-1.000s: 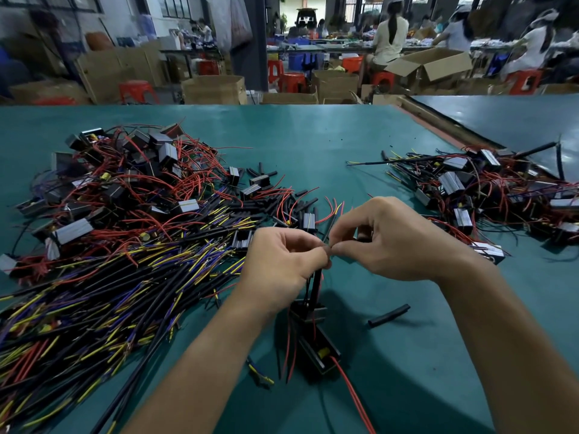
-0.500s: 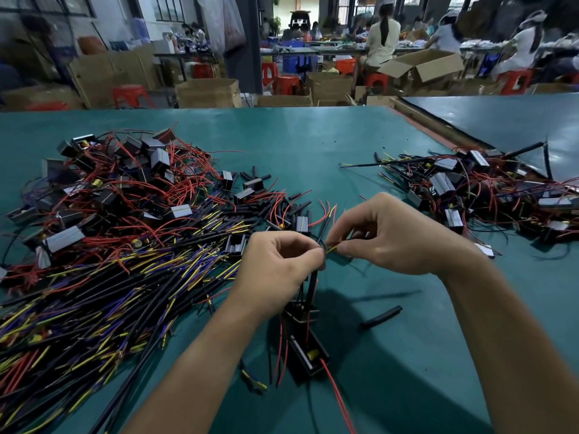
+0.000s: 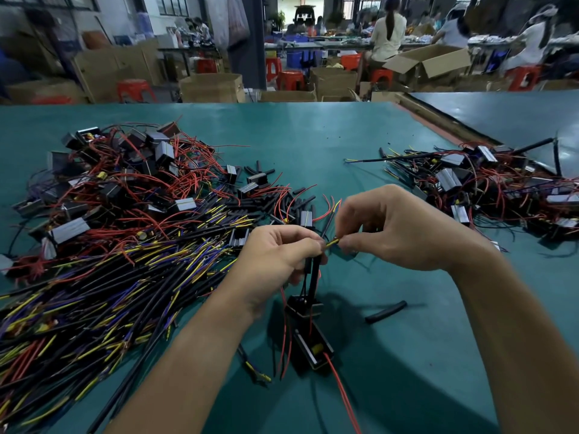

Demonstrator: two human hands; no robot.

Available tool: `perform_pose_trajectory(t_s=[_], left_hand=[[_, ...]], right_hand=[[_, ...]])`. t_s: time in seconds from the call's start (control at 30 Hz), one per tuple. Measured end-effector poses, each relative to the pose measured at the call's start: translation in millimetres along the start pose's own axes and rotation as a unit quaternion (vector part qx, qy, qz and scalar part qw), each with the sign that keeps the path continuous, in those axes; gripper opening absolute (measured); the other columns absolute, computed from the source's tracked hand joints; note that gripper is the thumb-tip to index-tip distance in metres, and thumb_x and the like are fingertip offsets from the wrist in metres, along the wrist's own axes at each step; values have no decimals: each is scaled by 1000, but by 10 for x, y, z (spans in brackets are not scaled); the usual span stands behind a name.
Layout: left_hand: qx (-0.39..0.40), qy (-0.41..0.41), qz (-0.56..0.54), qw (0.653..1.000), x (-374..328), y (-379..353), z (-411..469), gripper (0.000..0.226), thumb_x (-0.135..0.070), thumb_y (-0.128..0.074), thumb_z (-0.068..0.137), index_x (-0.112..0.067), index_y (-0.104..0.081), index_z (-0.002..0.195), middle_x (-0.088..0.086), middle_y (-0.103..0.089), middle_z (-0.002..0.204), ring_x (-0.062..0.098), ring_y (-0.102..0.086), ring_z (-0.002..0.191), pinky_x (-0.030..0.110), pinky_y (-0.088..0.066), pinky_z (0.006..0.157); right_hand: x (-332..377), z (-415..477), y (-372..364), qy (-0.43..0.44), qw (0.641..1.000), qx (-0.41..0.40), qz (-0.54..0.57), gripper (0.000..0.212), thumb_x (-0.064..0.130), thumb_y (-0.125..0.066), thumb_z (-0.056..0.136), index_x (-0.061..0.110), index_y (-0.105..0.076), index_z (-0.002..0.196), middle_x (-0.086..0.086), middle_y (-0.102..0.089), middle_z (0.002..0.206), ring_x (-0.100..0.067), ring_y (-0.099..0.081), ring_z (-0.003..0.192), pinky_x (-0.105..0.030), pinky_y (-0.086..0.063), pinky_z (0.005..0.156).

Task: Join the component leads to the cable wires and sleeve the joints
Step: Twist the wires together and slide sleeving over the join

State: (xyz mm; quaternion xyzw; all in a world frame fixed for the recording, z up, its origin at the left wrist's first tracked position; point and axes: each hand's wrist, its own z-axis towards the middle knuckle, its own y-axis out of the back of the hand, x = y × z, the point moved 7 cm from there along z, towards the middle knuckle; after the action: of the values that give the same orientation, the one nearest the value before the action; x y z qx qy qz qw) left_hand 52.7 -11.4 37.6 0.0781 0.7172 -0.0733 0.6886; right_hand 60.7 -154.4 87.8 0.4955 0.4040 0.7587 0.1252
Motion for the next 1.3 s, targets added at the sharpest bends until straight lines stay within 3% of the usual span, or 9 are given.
perform_pose_trajectory(t_s=[0.4, 0.53, 0.6, 0.67, 0.87, 1.13, 1.3], left_hand=[[55, 68, -69, 994, 102, -19, 8, 18, -19, -67, 84, -18, -76, 70, 2, -69, 68, 10, -46, 60, 12, -40, 45], [70, 49, -83, 993, 74, -30, 9, 23, -36, -75, 63, -15, -77, 74, 3, -69, 70, 7, -44, 55, 12, -39, 45], [68, 37, -71, 994, 71, -28, 8, 19, -33, -75, 64, -17, -77, 74, 0, -68, 69, 5, -45, 51, 13, -38, 45], [59, 29, -58, 996, 76, -20, 19, 7, -20, -72, 77, -18, -76, 71, -2, -67, 66, 3, -47, 46, 13, -37, 44], [28, 21, -32, 999, 75, -18, 44, 20, -9, -67, 84, -17, -75, 68, 0, -67, 63, 4, -46, 43, 14, -33, 43], [-19, -52, 14, 998, -24, 22, 20, 20, -2, -69, 82, -13, -73, 66, -1, -65, 55, 4, -40, 39, 15, -32, 40], [7, -32, -1, 999, 13, 13, 25, 20, -1, -67, 84, -13, -73, 68, -3, -63, 54, 4, -42, 40, 14, -34, 40]], right_hand=[[-36, -16, -59, -51, 996, 35, 65, 17, 14, -55, 99, 19, -62, 84, -3, -71, 67, -15, -53, 49, -31, -48, 53], [-14, -28, -98, -67, 995, 46, 65, 16, 17, -52, 101, 18, -59, 86, -4, -72, 68, -15, -53, 49, -34, -47, 54], [-3, -32, -103, -67, 994, 46, 66, 15, 17, -52, 101, 17, -58, 87, -4, -73, 69, -15, -53, 49, -34, -47, 55], [1, -29, -99, -67, 994, 41, 71, 14, 16, -53, 100, 17, -58, 87, -4, -73, 69, -15, -54, 49, -34, -48, 55], [-31, 0, -99, -73, 995, 10, 66, 14, 13, -52, 99, 22, -54, 88, -2, -72, 69, -18, -55, 44, -46, -47, 50], [-65, 30, -87, -69, 996, -27, 53, 17, 12, -56, 96, 25, -58, 85, 2, -73, 68, -17, -56, 42, -44, -49, 49], [-70, 36, -76, -68, 995, -27, 72, 11, 10, -59, 95, 16, -62, 87, 0, -74, 70, -15, -62, 52, -25, -46, 50]])
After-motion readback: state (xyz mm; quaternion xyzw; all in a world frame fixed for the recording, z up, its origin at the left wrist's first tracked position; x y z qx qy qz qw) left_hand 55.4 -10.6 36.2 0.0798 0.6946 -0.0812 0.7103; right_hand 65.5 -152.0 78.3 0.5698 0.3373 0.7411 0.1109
